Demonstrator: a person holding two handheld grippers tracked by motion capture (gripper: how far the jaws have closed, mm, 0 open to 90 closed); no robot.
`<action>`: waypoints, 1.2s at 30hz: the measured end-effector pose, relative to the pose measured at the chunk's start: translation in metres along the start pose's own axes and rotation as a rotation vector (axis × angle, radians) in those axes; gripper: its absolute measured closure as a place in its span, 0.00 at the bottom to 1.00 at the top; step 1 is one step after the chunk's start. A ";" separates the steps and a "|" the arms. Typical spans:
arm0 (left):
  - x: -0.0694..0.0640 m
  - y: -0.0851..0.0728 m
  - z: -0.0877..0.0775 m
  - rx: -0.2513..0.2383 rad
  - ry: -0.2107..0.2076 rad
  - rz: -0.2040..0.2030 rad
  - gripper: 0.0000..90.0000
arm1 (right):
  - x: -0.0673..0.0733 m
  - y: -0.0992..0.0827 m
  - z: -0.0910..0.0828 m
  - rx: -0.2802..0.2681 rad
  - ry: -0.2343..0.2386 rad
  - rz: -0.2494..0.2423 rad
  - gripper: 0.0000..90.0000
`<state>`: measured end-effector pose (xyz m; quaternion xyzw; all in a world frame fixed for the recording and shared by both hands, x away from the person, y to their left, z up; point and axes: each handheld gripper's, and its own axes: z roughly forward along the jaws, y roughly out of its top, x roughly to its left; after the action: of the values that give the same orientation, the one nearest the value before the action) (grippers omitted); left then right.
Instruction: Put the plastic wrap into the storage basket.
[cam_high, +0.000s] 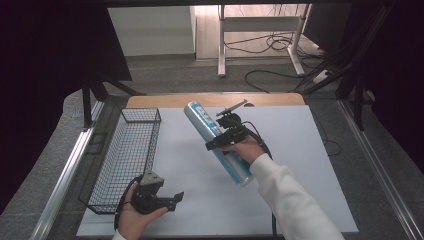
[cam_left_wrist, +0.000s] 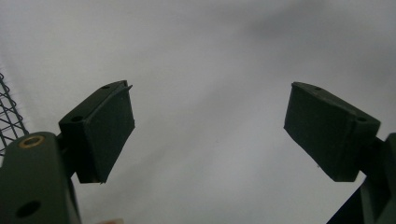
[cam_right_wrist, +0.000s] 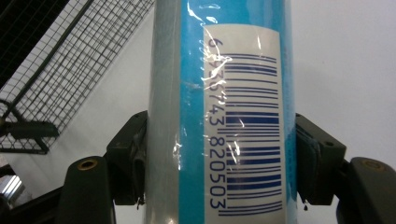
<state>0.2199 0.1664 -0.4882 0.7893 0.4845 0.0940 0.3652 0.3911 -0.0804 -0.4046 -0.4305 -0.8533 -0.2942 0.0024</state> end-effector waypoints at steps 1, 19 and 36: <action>0.000 0.000 0.000 0.000 0.000 0.000 0.18 | 0.000 -0.002 -0.001 -0.001 0.001 0.001 0.36; -0.002 0.019 0.007 -0.112 -0.184 -0.196 0.17 | -0.027 -0.072 -0.020 -0.042 -0.006 0.036 0.35; 0.002 0.072 0.046 -0.149 -0.393 -0.397 0.12 | -0.021 -0.086 -0.012 -0.082 -0.018 0.025 0.35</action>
<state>0.2945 0.1266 -0.4735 0.6532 0.5412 -0.0988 0.5202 0.3374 -0.1411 -0.4432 -0.4437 -0.8349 -0.3251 -0.0194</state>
